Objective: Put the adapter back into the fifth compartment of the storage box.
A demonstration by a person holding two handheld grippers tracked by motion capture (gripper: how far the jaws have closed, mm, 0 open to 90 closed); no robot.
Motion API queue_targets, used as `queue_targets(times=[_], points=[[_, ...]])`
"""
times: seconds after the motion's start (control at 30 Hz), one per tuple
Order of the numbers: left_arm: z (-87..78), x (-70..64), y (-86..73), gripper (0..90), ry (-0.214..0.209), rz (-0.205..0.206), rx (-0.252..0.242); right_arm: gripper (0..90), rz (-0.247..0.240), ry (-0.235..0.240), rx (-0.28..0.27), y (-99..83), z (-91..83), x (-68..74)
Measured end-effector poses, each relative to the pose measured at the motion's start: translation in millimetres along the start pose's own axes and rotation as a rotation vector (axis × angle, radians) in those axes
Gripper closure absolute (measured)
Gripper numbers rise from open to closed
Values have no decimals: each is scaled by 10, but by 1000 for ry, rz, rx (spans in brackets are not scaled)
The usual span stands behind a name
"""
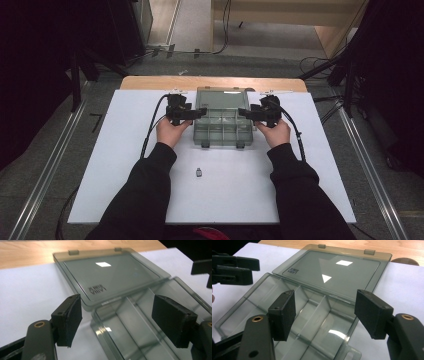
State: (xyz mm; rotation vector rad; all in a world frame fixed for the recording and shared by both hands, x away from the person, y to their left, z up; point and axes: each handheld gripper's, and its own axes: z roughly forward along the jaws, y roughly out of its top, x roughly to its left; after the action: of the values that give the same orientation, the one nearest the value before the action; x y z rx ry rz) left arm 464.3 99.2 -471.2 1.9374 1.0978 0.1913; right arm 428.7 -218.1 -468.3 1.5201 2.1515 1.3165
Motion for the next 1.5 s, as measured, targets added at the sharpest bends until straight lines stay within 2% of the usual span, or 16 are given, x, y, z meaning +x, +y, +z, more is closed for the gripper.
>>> queue_targets(times=[0.43, 0.53, 0.6, 0.77, 1.0, 1.1, 1.2, 1.5], points=[[-190, -103, -53, 243, -63, 57, 9, 322, -30, 42, 17, -102, -183, 118], [-241, -141, -63, 243, -85, 56, 0, 322, -33, 59, 19, -128, -215, 152], [-266, -171, -68, 243, -91, 69, 9, 322, -40, 78, 23, -161, -246, 188], [-306, -215, -104, 243, -122, 81, 12, 319, -53, 87, 36, -196, -290, 234], [-396, -236, -144, 244, -145, 93, 12, 316, -64, 105, 35, -262, -396, 292], [-424, -247, -153, 243, -154, 87, 16, 312, -70, 114, 45, -298, -418, 305], [-458, -275, -157, 243, -167, 98, 27, 308, -80, 116, 56, -319, -434, 318], [-585, -341, -210, 243, -201, 125, 19, 278, -101, 165, 63, -382, -482, 406]])
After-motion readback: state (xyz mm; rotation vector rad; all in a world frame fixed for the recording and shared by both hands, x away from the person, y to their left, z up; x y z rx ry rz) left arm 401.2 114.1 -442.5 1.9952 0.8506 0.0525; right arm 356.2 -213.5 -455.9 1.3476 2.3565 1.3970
